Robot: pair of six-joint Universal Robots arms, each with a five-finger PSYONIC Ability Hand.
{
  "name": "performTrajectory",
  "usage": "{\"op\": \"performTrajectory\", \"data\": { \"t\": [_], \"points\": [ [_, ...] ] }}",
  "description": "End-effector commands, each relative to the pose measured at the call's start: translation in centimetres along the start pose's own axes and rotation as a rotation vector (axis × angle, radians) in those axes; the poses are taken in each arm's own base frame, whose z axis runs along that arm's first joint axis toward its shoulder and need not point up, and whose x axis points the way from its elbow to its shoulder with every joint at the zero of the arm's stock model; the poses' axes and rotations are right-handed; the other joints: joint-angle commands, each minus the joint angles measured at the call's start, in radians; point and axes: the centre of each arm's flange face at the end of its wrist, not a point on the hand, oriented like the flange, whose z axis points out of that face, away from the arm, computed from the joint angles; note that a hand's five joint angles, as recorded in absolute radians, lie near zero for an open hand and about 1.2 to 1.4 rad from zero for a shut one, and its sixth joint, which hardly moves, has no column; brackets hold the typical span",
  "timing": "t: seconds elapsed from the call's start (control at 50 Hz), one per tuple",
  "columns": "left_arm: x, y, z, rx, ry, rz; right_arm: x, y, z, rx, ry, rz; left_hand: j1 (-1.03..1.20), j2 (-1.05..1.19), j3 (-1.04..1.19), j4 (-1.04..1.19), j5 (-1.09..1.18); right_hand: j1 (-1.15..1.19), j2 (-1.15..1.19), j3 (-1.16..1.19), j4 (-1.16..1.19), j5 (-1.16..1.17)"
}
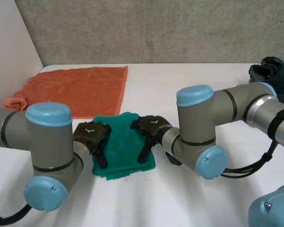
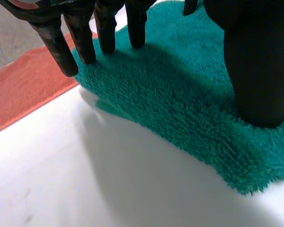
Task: Fold the laundry.
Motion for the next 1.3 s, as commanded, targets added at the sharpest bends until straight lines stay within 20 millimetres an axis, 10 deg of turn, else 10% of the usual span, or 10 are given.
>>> {"op": "performTrajectory", "data": {
  "t": [0.02,0.16,0.26,0.5,0.92,1.3],
  "points": [
    [-1.4,-4.6,-0.7,0.140,-0.021,0.009,-0.7,-5.3,-3.4,0.139,0.021,-0.115,-0.021,-0.027,-0.033,-0.025,-0.042,-0.001,-0.026,-0.020,-0.042,-0.044],
    [-2.2,-11.5,-3.7,0.387,0.071,0.063,-0.8,-7.7,-6.4,0.335,0.100,-0.176,-0.006,-0.013,-0.019,-0.011,-0.027,-0.023,-0.048,-0.042,-0.064,-0.066],
    [-0.6,-13.7,-7.0,0.451,0.343,0.112,-1.1,-4.8,-7.0,0.364,0.129,-0.299,-0.006,-0.012,-0.019,-0.011,-0.027,-0.023,-0.048,-0.042,-0.064,-0.066],
    [-0.3,-13.2,-7.8,0.427,0.559,0.109,-5.0,2.5,-5.5,0.248,0.110,-0.427,-0.003,-0.010,-0.016,-0.008,-0.024,-0.023,-0.048,-0.042,-0.064,-0.066],
    [0.0,-13.1,-7.9,0.427,0.569,0.109,-6.3,3.9,-1.0,0.284,0.069,-0.478,0.000,-0.007,-0.013,-0.005,-0.021,-0.023,-0.048,-0.042,-0.064,-0.066],
    [-0.1,-13.1,-7.9,0.428,0.567,0.109,-6.3,3.5,-3.1,0.264,0.066,-0.472,0.000,-0.007,-0.013,-0.005,-0.021,-0.023,-0.048,-0.042,-0.064,-0.066]
  ]
}}
